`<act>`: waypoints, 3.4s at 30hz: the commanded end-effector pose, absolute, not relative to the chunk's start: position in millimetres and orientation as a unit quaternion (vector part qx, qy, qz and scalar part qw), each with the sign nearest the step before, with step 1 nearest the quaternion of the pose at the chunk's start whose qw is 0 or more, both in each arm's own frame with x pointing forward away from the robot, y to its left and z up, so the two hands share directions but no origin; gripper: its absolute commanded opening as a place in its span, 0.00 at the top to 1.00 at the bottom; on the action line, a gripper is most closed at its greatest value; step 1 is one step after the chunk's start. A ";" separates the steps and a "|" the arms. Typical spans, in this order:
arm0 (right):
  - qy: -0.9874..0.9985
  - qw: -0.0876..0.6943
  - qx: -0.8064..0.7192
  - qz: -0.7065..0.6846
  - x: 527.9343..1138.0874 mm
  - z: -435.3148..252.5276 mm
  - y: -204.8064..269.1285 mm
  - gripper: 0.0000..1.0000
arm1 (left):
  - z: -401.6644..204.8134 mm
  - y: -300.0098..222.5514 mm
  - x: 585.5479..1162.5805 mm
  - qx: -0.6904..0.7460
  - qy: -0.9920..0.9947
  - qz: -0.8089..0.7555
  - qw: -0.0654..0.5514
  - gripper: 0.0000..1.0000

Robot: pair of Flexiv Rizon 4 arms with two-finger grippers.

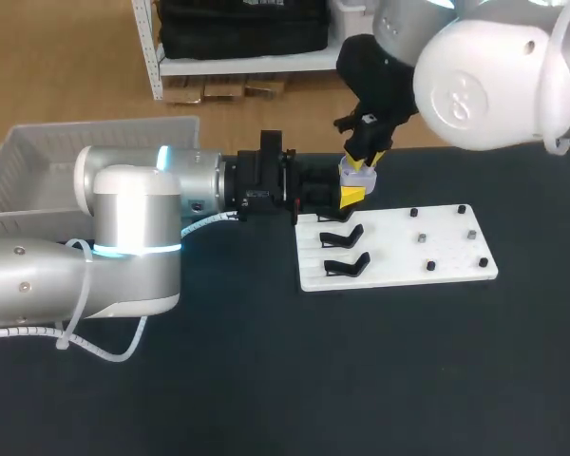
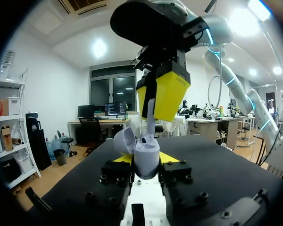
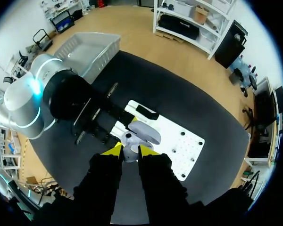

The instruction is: Pick up each earbud case from the left stands, insert the matching earbuds, close the lid, and place the case in the box.

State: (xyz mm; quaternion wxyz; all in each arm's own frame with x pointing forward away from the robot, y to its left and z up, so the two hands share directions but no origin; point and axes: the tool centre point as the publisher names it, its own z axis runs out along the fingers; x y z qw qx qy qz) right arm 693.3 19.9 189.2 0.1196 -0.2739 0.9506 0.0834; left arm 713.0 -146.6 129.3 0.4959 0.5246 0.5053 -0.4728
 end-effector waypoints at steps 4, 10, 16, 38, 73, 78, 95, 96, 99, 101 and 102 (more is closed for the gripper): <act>0.951 0.119 -0.275 0.078 694.9 184.8 22.2 1.00 | 128.2 -146.8 710.8 0.522 0.505 -0.471 0.501 1.00; 0.951 0.117 -0.276 0.069 698.1 182.4 23.6 1.00 | 128.2 -146.8 710.8 0.522 0.505 -0.471 0.501 1.00; 0.951 0.115 -0.278 0.065 699.1 180.1 26.1 1.00 | 128.2 -146.8 710.8 0.522 0.505 -0.471 0.501 1.00; 0.951 0.115 -0.281 0.058 702.6 174.5 30.3 1.00 | 128.2 -146.8 710.8 0.522 0.505 -0.471 0.501 1.00; 0.950 0.122 -0.285 0.042 695.7 172.9 29.1 0.74 | 128.2 -146.8 710.8 0.522 0.505 -0.471 0.501 1.00; 0.950 0.124 -0.285 0.042 695.8 173.6 29.6 0.75 | 128.2 -146.8 710.8 0.522 0.505 -0.471 0.501 1.00; 0.950 0.127 -0.281 0.038 699.8 177.4 29.8 0.70 | 128.2 -146.8 710.8 0.522 0.505 -0.471 0.501 1.00; 0.950 0.128 -0.281 0.038 700.0 178.6 30.1 0.70 | 128.2 -146.8 710.8 0.522 0.505 -0.471 0.501 1.00; 0.949 0.133 -0.283 0.042 696.0 192.0 28.7 0.67 | 128.2 -146.8 710.8 0.522 0.505 -0.471 0.501 1.00; 0.949 0.134 -0.279 0.056 693.5 205.1 28.1 0.66 | 128.2 -146.8 710.8 0.522 0.505 -0.471 0.501 1.00; 0.950 0.135 -0.273 0.069 693.7 211.3 28.5 0.65 | 128.2 -146.8 710.8 0.522 0.505 -0.471 0.501 1.00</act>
